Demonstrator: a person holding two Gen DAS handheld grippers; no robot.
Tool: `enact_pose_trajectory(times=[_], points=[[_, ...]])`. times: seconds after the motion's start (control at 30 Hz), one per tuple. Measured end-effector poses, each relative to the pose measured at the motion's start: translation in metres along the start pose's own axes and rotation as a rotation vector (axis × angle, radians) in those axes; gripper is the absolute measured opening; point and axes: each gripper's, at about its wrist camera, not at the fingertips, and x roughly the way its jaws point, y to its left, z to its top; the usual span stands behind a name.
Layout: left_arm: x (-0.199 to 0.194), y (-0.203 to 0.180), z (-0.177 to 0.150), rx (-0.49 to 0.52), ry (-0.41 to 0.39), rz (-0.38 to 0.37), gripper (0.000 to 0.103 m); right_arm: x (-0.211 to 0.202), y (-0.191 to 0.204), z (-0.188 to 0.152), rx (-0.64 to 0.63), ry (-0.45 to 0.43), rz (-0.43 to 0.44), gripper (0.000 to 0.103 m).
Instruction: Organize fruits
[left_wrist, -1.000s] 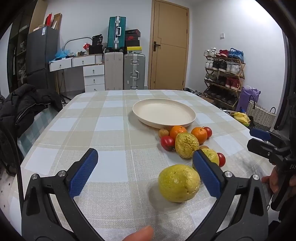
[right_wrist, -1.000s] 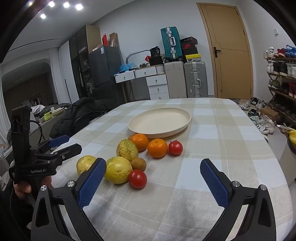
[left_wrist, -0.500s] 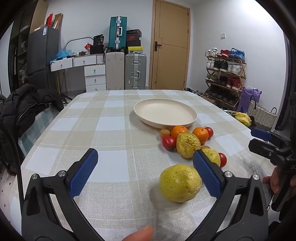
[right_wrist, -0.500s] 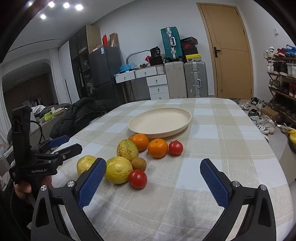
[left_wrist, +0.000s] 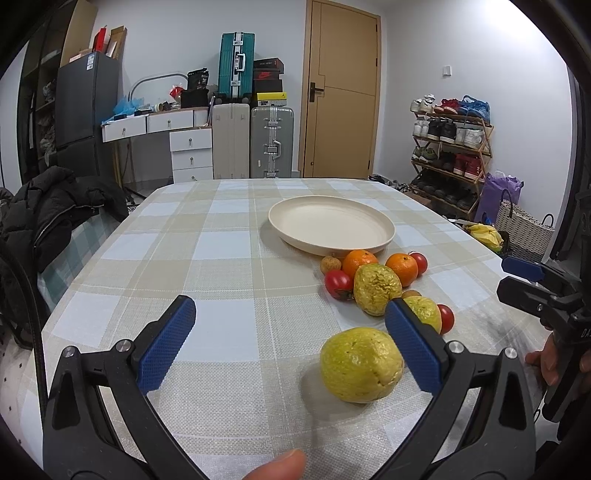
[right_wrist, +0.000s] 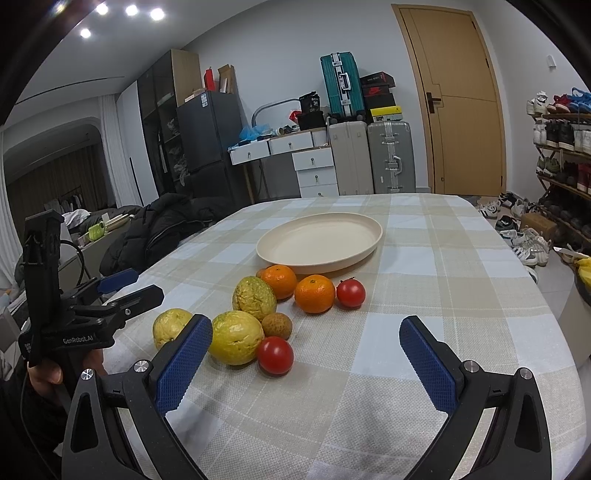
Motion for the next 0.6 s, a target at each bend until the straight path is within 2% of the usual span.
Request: enact_pose_trajectory(times=[0.6], points=[[-0.0005,0.0010,0.0007,-0.001,0.002,-0.002,0.102,0.0006,-0.0001,-0.0013,-0.001,0.000,-0.003,0.103]])
